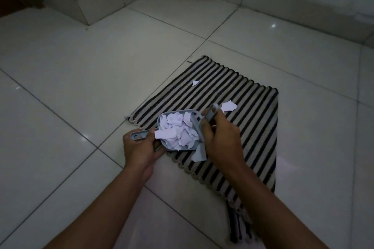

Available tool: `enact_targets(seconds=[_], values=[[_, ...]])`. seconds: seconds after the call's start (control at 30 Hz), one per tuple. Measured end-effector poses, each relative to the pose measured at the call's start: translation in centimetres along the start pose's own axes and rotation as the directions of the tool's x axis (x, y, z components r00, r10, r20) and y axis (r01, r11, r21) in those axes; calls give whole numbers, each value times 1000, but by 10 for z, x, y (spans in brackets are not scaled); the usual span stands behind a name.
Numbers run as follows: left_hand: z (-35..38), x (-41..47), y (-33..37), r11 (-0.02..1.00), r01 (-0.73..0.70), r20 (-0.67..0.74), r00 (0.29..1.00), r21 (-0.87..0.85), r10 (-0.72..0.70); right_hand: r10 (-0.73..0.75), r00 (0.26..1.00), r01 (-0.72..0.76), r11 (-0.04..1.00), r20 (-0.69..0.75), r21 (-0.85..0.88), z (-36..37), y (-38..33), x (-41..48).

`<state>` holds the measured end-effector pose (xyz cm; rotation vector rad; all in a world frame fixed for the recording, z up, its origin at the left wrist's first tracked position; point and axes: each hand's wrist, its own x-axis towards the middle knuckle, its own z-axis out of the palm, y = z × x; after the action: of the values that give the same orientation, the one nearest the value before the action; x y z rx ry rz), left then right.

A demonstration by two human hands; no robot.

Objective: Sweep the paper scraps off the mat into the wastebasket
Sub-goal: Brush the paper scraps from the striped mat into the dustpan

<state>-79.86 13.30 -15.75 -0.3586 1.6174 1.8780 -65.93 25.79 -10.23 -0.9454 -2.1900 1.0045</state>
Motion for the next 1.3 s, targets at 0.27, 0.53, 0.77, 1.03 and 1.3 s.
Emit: enact_targets(seconds=[0.27,0.53,0.77,1.03,1.3], values=[[0,11,6,1000,3,0,1000,-7,-3,100,992,-95,993,-76,67,-15,3,14],[-3,11,16,999,-42,-9,999,32,42,39,998,-37,998,-48,41,15,-7,6],[-12,9,19,1000,-6,34,999,1,6,82,994,-67,981,-75,181,8,-27,15],[-46,-5,17,997,-22,134,991,68,12,176,980,-169,983,-88,78,-31,-12,-44],[-48,-14,1,1000,-6,-2,1000,10,6,94,989,-90,995,-113,37,18,-25,-62]])
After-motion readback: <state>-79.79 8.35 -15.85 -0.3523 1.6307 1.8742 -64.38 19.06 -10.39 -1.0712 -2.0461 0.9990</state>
